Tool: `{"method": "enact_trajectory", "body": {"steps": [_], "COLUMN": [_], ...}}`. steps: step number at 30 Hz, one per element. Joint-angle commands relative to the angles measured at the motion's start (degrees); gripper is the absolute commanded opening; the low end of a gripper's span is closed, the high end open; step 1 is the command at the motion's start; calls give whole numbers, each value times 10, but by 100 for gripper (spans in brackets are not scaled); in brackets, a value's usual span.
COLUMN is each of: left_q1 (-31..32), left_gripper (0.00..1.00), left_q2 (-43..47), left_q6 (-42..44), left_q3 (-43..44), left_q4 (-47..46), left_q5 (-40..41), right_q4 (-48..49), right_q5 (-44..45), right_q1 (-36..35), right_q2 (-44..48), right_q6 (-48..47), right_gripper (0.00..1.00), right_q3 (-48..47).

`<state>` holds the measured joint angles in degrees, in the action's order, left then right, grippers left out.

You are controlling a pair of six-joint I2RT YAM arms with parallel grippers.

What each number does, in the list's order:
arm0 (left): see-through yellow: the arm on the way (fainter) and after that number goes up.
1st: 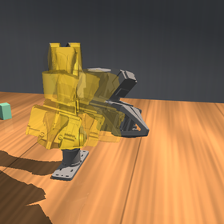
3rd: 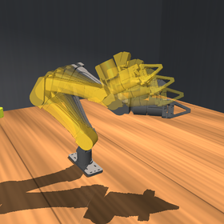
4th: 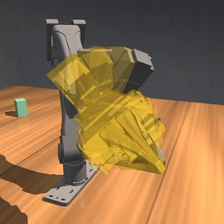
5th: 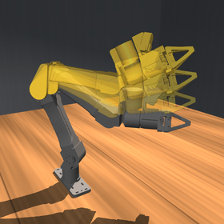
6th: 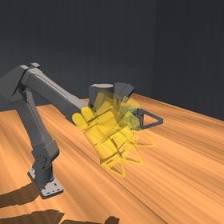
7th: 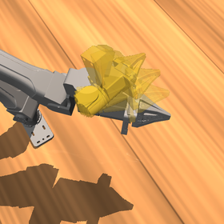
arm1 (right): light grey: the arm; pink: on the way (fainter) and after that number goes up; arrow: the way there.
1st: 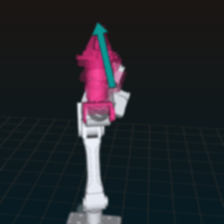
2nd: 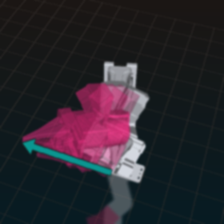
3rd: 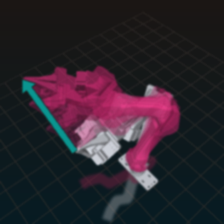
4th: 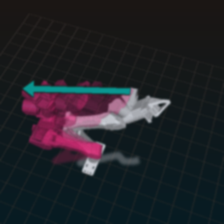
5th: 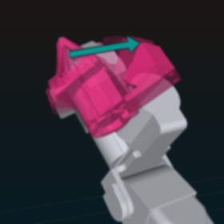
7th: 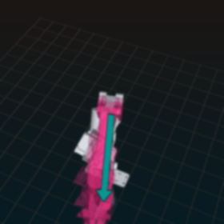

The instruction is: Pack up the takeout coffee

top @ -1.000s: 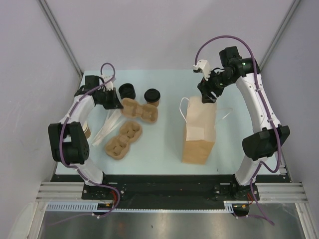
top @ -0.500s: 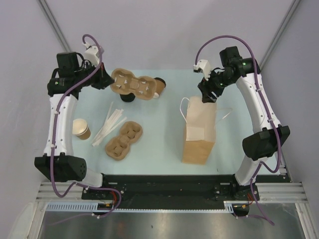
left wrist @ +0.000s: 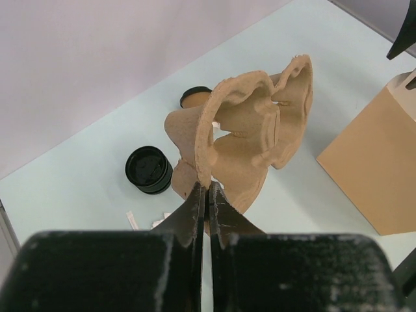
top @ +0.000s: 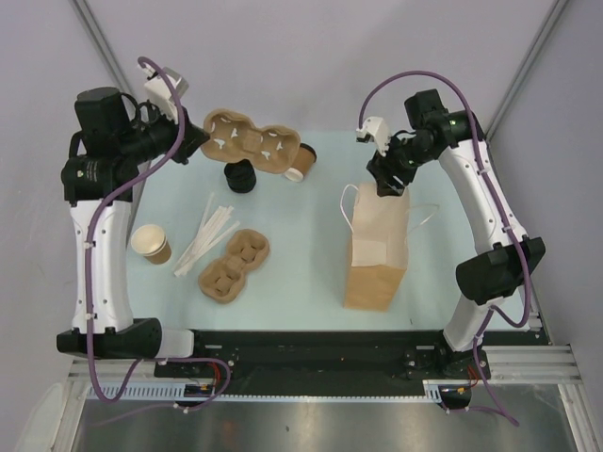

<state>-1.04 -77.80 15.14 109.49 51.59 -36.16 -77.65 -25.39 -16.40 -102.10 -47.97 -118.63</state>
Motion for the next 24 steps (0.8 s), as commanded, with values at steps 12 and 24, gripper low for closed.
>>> {"method": "enact_trajectory", "body": {"steps": [12,24], "left_q1": [102,238], "left_gripper": [4,5], "left_q2": [27,27], "left_q6": [80,166], "left_q3": [-9,124], "left_q4": [-48,-52], "left_q5": [25,65], "right_q4": [-92,-79], "right_q5": [-12,24], "right_q1": [3,-4], "right_q2": [12,24], "right_q6": [27,17], "right_gripper": [65,34], "right_q3": [-42,16]}}
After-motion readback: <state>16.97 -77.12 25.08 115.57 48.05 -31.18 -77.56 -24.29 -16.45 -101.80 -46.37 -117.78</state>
